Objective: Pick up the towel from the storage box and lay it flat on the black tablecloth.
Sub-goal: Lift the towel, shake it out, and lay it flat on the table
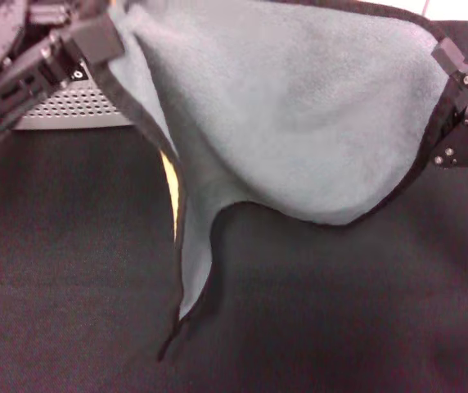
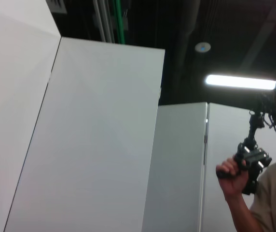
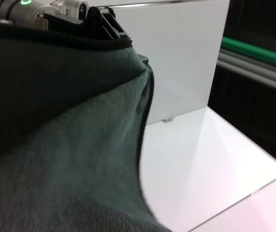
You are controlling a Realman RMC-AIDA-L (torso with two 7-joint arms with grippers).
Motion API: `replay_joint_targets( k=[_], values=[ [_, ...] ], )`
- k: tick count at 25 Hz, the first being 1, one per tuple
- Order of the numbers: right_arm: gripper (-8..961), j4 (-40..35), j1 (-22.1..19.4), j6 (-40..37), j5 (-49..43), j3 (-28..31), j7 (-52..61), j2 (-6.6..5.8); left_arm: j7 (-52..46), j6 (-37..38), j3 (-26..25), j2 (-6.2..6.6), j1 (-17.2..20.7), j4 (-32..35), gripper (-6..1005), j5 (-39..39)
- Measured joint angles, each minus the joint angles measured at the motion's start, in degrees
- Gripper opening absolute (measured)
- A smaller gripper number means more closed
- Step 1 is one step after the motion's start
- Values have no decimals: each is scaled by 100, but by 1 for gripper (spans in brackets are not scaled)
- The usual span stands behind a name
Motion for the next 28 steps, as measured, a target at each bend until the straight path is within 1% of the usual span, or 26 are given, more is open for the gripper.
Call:
replay_joint_targets(
  k=[2, 4, 7, 8, 9, 10, 12, 15, 19, 21, 24, 26, 28],
  values=[
    [-1, -113, -8, -3, -2, 3, -188, -9, 0, -2, -52, 0, 27, 0, 87, 167],
    [-1, -188, -17, 3, -19, 7, -266, -24, 5, -4, -279, -27, 70, 0, 88, 478],
    [-1, -217, 4, 71, -49, 19, -398, -48, 69, -4, -718, -118, 152, -5, 88, 928],
    [-1, -221, 9, 113, -54, 33, -427, -62, 69, -4, -718, -118, 152, -5, 89, 928],
    [-1, -225, 14, 157, -58, 42, -435, -73, 149, -4, -918, -168, 207, -8, 89, 1094],
    [-1, -235, 22, 241, -67, 56, -433, -95, 226, -5, -995, -185, 248, -9, 89, 1151],
    [-1, -279, 26, 328, -95, 54, -407, -123, 330, -9, -1039, -191, 307, -10, 90, 1173],
    [-1, -409, -45, 366, -328, 58, -400, -124, 382, -12, -1127, -192, 382, -9, 90, 1168],
    [-1, -847, -310, 645, -858, 63, -394, -113, 469, -11, -1159, -195, 526, 14, 91, 1253],
    [-1, -1195, -501, 985, -1120, 64, -355, -159, 568, -9, -1135, -196, 591, 37, 92, 1343],
    [-1, -1816, -792, 1578, -1480, 73, -215, -284, 605, -8, -1138, -197, 608, 40, 93, 1544],
    [-1, -2128, -896, 1927, -1688, 79, -57, -367, 657, -7, -1151, -198, 620, 42, 93, 1746],
    [-1, -2289, -930, 2098, -1850, 88, 83, -410, 711, -6, -1152, -198, 648, 49, 94, 1857]
  ],
)
